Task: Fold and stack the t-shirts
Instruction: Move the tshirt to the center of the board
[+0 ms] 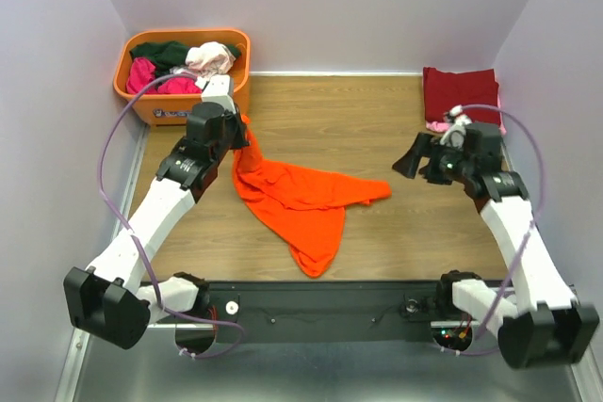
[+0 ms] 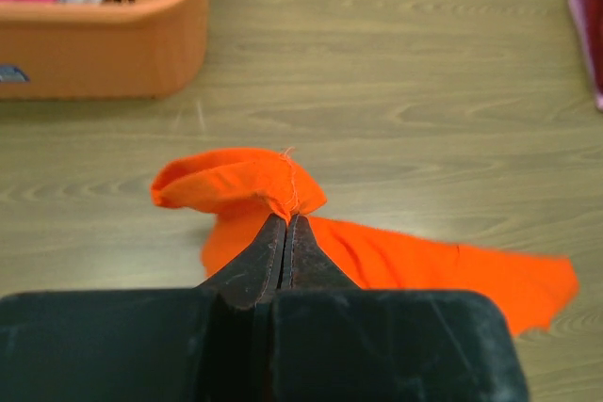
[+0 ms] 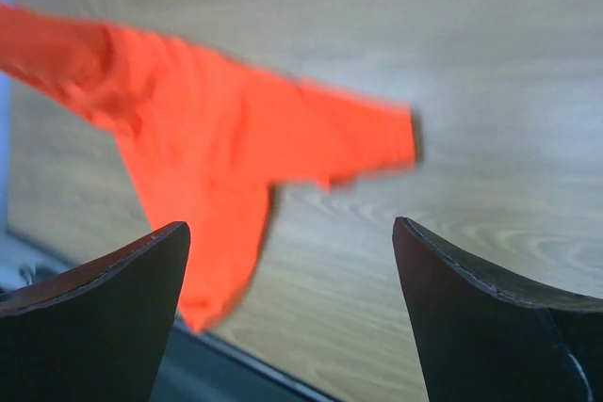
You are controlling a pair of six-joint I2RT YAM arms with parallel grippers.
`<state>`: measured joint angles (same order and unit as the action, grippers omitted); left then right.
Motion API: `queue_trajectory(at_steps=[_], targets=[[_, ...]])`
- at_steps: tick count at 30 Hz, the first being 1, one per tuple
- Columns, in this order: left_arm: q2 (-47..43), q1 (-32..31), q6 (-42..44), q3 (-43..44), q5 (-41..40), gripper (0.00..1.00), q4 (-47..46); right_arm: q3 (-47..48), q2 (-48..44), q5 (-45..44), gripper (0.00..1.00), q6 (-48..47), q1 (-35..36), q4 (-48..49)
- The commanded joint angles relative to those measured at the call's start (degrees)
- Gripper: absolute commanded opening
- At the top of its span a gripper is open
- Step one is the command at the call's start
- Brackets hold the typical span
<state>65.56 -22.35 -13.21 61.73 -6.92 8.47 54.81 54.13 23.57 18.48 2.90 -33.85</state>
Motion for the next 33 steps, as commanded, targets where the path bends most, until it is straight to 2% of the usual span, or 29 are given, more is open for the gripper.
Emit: queue_trajectory(at_steps=[1,4,10,14,19,21,23,26,30,33], targets=[[-2.4,-0.1,0.3,-2.1,-0.3,0.0,-6.5,-3.2,6.9,10.4,0.93,-3.8,2.0,0.6],[-2.3,0.1,0.6,-3.0,-1.3,0.0,-6.4,-3.9,11.2,6.8,0.89,-5.0,7.3,0.7],[-1.7,0.6,-0.5,-3.7,-6.7,0.0,-3.6,2.7,20.1,-7.7,0.83,-5.0,23.5,2.6],[-0.3,3.2,-2.3,-4.3,-15.2,0.0,1.0,4.9,23.7,-16.2,0.81,-4.7,24.2,2.7],[2.4,9.3,-5.2,-5.6,-20.8,0.0,5.1,4.5,25.4,-16.5,0.79,-2.6,24.3,3.3],[2.6,9.9,-5.8,-6.8,-21.5,0.01,5.2,3.5,25.3,-16.6,0.79,-1.9,24.2,4.0],[3.3,10.2,-5.9,-7.5,-21.8,0.09,5.3,2.9,25.1,-17.9,0.79,-1.2,24.3,4.0],[3.9,10.2,-4.4,-7.6,-21.2,0.11,5.2,1.8,24.5,-17.3,0.79,-1.1,24.3,4.1],[3.6,10.2,-3.4,-7.5,-20.4,0.0,4.5,0.7,24.6,-10.1,0.79,0.1,25.1,4.5],[3.3,10.2,-3.0,-7.2,-20.0,0.0,4.6,-0.4,25.6,-12.6,0.78,1.2,28.8,5.4]])
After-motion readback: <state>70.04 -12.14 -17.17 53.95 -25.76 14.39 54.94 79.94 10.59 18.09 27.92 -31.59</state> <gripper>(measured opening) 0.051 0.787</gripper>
